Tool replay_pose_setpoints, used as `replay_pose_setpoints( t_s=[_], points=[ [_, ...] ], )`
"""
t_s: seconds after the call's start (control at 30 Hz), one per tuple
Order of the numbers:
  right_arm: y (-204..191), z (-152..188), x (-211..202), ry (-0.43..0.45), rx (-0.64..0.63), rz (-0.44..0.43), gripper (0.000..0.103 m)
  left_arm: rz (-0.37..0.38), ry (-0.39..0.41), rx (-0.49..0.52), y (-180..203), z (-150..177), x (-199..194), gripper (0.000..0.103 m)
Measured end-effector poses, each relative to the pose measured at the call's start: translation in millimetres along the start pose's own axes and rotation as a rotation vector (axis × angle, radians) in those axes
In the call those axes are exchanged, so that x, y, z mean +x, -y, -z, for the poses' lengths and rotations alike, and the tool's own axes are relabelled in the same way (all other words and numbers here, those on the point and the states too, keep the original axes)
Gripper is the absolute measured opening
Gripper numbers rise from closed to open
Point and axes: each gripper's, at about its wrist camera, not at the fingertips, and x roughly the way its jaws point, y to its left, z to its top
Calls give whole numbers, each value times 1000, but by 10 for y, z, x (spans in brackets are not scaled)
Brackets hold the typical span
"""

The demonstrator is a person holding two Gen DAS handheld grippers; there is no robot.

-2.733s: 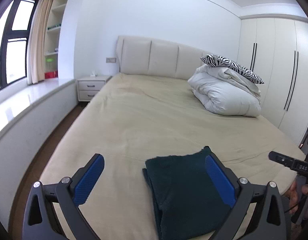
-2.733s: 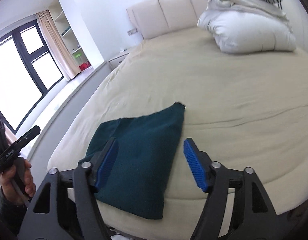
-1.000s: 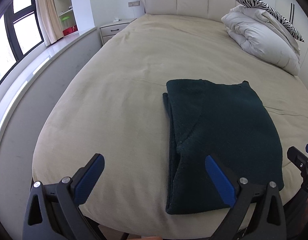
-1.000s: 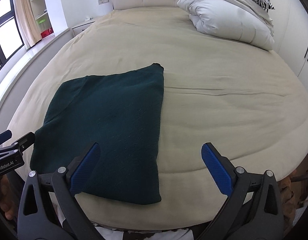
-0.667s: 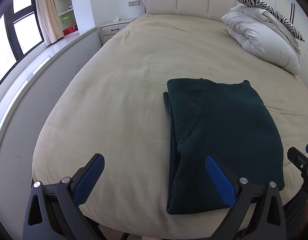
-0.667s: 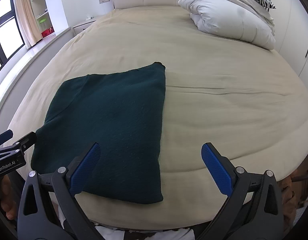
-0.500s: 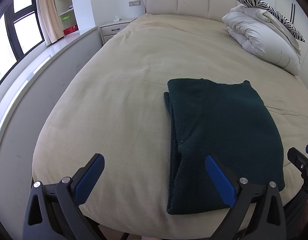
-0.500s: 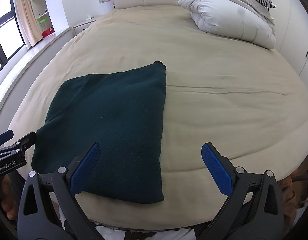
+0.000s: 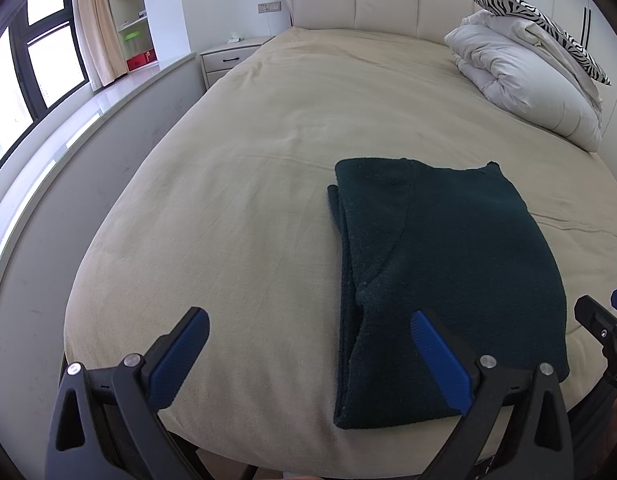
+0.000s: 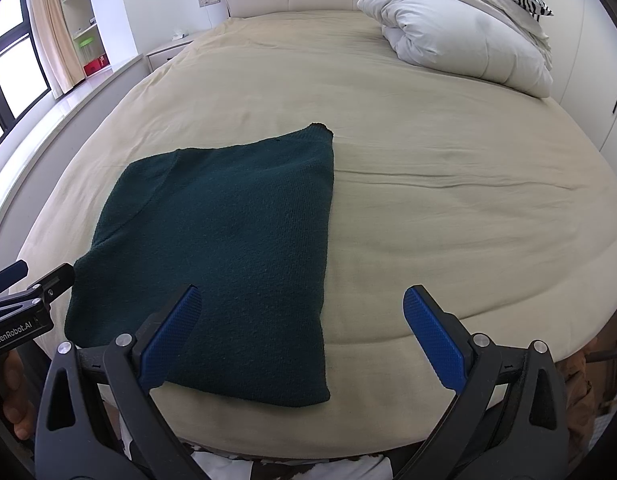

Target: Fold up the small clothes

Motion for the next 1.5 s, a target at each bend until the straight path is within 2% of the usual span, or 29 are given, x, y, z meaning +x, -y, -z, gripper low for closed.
replay_pose_setpoints(
  t_s=[1.5],
  points=[
    [-24, 22, -2, -2, 4, -2, 103, 4, -3, -2, 29, 18, -11, 103]
  ],
)
